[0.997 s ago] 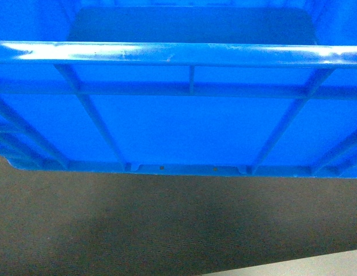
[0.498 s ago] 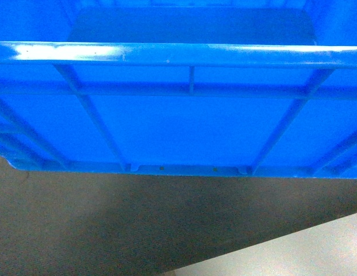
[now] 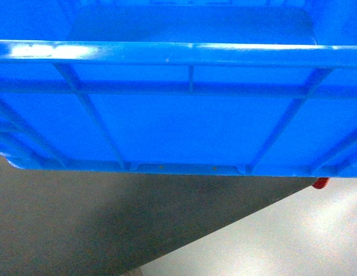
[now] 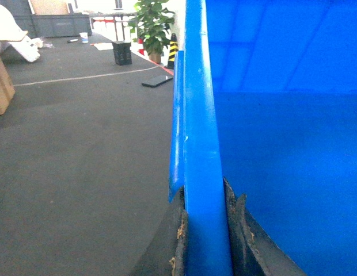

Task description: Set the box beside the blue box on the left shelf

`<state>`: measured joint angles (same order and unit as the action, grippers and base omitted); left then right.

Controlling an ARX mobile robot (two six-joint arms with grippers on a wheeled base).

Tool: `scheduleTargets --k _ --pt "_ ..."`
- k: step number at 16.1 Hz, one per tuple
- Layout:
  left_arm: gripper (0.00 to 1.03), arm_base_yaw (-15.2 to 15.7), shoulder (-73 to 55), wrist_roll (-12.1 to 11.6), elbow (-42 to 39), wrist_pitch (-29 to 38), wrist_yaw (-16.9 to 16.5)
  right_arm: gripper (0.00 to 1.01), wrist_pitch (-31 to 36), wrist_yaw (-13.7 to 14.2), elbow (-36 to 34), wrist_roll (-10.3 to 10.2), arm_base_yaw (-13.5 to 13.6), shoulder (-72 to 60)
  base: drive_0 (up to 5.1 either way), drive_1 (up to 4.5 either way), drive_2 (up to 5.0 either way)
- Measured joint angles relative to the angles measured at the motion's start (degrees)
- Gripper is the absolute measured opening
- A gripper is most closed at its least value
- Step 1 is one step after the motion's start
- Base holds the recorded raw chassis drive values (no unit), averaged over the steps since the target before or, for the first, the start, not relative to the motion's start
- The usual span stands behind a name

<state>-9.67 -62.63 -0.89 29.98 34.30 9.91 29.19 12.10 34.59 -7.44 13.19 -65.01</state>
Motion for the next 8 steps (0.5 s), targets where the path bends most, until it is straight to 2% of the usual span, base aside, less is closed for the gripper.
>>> scheduleTargets --k 8 --pt "0.11 0.0 0.0 0.0 0.0 -0.11 -0.02 0.12 -0.02 0.0 0.0 0.0 0.0 0.0 -1.6 -1.63 -1.6"
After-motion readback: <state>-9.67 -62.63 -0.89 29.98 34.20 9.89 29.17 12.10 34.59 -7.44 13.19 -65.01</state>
